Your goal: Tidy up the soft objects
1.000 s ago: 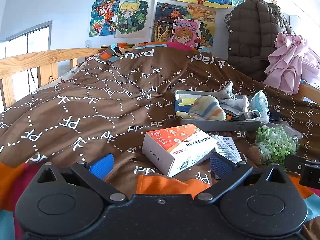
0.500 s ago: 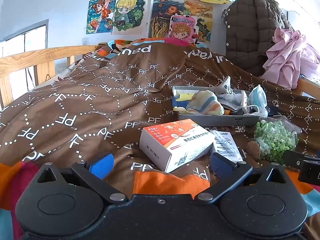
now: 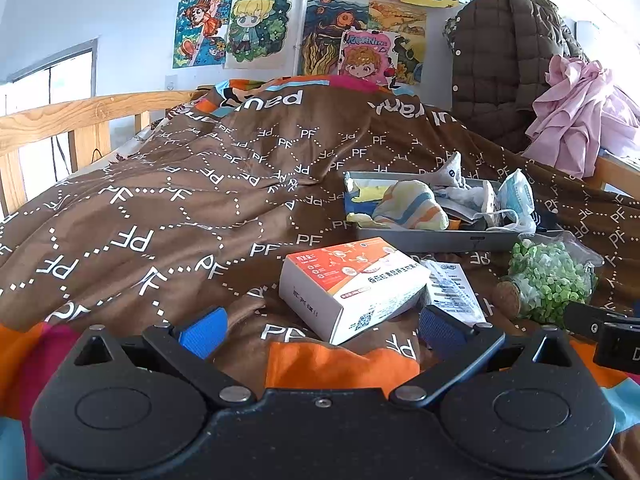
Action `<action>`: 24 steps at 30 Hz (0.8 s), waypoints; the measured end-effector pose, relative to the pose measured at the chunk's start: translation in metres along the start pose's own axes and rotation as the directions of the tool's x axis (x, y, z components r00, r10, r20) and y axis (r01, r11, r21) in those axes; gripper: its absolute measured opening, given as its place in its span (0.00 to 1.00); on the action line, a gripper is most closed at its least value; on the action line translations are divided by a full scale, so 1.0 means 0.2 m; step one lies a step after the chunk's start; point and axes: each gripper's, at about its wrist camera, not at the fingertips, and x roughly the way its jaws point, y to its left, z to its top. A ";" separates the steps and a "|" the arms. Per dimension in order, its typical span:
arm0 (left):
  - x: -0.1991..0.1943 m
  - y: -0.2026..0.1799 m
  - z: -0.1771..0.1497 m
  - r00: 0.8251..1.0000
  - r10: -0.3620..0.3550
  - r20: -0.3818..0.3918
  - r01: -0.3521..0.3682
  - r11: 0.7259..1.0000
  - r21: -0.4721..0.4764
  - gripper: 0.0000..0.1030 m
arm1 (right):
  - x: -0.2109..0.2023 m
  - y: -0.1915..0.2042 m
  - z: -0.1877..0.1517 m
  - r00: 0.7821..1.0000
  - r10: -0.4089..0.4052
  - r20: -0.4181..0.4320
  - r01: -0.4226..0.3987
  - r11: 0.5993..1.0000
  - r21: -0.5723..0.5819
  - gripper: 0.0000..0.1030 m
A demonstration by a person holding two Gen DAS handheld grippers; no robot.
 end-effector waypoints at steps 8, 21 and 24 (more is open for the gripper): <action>0.00 0.00 0.00 1.000 -0.003 0.002 0.003 1.000 0.003 0.99 | 0.00 0.00 0.00 1.000 0.000 -0.002 0.000 1.000 -0.001 1.00; -0.02 -0.01 0.00 1.000 -0.017 0.019 0.016 0.999 0.032 0.99 | 0.00 0.00 0.00 1.000 0.000 -0.004 0.000 1.000 -0.002 1.00; -0.02 -0.02 -0.01 1.000 -0.020 0.021 0.019 0.999 0.036 0.99 | 0.00 0.00 0.00 1.000 0.000 -0.004 0.000 1.000 -0.002 1.00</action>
